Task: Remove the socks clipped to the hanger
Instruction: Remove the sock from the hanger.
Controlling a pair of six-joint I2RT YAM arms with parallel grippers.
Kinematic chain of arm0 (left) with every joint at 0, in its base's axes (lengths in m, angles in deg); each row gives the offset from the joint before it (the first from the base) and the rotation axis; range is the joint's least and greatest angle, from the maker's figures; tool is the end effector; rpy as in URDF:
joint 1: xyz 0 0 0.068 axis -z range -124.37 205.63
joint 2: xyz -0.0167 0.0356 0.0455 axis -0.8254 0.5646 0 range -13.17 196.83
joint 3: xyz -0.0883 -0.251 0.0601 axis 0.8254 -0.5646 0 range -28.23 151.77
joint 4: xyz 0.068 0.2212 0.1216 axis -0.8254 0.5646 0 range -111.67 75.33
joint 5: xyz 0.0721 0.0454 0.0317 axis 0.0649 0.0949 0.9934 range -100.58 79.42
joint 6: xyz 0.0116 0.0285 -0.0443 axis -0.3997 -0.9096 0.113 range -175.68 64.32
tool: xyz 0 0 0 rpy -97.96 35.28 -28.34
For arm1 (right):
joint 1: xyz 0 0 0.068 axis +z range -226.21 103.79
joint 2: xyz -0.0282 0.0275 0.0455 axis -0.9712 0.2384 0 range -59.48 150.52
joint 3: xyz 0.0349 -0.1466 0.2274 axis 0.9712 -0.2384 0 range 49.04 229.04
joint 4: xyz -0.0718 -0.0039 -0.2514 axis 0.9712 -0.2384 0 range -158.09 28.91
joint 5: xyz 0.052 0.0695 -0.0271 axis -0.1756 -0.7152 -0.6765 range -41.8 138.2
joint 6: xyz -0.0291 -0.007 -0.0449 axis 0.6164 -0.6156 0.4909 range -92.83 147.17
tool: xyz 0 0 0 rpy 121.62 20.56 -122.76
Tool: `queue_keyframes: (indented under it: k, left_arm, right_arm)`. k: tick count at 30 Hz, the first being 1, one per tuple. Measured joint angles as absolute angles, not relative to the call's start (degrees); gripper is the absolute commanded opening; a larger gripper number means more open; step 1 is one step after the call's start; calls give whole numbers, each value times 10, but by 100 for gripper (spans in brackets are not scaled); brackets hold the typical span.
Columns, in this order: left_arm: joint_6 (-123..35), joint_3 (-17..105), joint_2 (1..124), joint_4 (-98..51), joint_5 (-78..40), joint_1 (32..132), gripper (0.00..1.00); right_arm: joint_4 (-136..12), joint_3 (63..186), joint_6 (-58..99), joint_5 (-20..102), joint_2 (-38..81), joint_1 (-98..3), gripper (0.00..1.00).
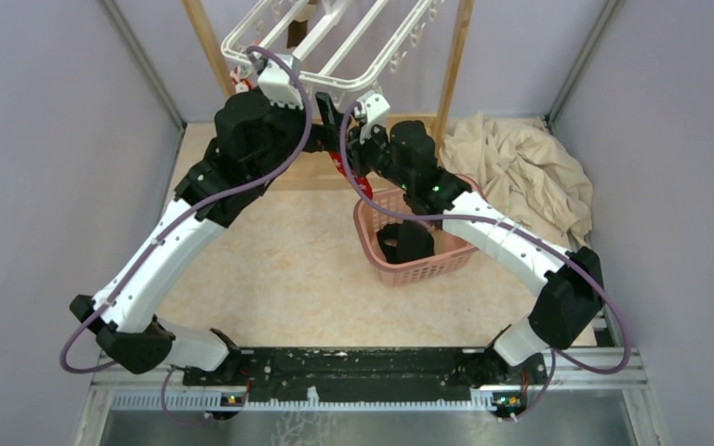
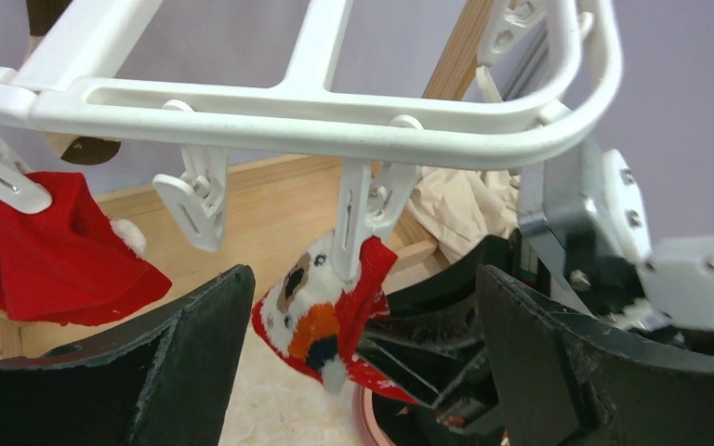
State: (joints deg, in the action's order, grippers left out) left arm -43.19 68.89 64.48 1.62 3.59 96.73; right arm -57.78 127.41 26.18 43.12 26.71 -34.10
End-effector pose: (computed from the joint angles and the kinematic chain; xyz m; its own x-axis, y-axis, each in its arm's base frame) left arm 0.2187 -0.1793 0.5023 -0.1469 -0.1500 -0.9777 0.4318 0.8796 -0.1998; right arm 0.2669 0.2454 0.3944 -0.0710 -0.0410 -0.9966 -0.7323 0.6806 0.0242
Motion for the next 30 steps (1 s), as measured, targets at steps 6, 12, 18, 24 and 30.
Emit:
queue_keyframes:
  k: [6, 12, 18, 24, 30]
  left_arm:
    - [-424, 710, 689, 18, 61, 967, 87]
    - [-420, 715, 700, 10, 82, 968, 82]
    - [-415, 715, 707, -20, 105, 978, 78]
    - [-410, 714, 722, -57, 128, 993, 77]
    - [-409, 699, 728, -82, 161, 1006, 74]
  right_arm:
    - [-578, 1274, 262, 431, 267, -341, 0]
    - [-578, 1274, 262, 431, 267, -341, 0]
    - [-577, 1274, 262, 431, 267, -341, 0]
    - [-576, 1271, 262, 431, 267, -341, 0]
    - [-577, 1270, 261, 432, 267, -342, 0]
